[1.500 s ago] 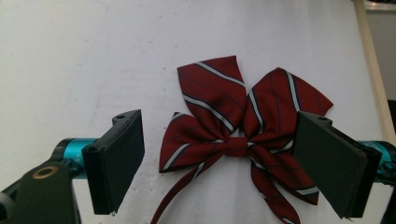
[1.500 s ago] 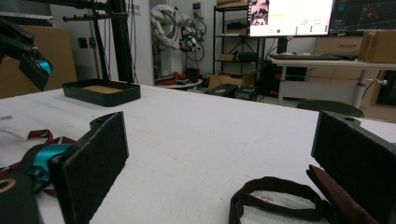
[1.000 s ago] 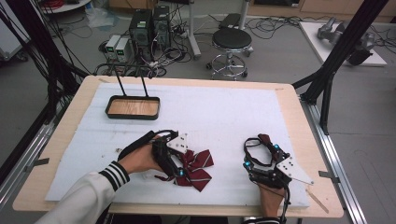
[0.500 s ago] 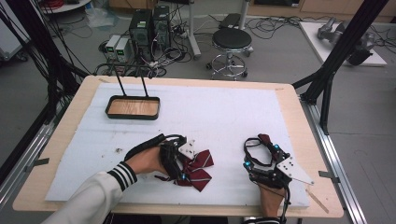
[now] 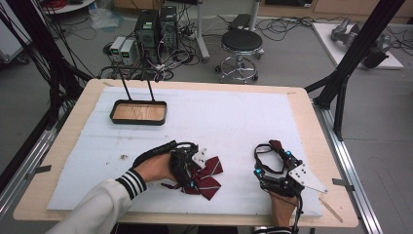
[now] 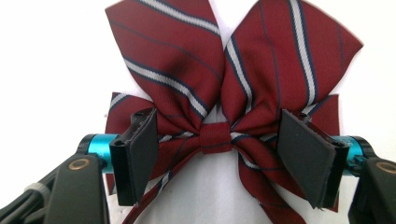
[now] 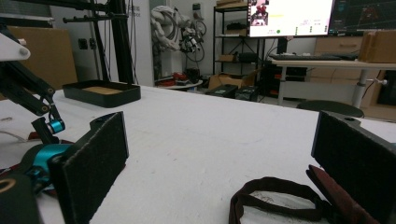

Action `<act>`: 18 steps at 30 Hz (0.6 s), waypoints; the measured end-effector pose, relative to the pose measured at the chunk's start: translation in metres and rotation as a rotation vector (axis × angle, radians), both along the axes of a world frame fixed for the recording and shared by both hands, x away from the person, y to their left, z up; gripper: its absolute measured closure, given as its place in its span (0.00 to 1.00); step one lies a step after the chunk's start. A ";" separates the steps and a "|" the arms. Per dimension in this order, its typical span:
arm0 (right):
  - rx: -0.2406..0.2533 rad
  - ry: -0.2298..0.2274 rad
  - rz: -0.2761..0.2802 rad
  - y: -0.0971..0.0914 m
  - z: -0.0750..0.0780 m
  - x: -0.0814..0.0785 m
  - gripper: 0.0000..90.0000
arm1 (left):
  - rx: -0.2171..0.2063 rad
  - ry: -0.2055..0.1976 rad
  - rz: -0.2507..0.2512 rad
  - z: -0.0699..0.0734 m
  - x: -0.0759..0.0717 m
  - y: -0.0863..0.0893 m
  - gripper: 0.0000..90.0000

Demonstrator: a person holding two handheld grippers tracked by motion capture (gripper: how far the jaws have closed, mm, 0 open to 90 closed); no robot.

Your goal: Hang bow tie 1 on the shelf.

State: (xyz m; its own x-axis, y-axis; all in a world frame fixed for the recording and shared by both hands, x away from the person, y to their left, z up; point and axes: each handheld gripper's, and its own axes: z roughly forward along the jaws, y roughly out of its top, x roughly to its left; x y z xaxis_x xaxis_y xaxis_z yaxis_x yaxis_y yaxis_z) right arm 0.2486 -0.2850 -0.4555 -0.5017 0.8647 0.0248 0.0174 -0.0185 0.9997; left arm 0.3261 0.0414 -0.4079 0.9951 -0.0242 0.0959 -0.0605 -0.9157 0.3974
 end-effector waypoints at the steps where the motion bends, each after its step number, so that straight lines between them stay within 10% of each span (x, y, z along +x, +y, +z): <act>1: 0.001 0.000 0.000 0.000 0.000 0.000 0.03 | -0.002 0.006 0.008 -0.002 0.000 0.000 0.34; 18: -0.003 -0.001 0.001 0.000 0.000 0.000 0.03 | 0.022 0.115 0.043 -0.003 0.011 0.001 0.73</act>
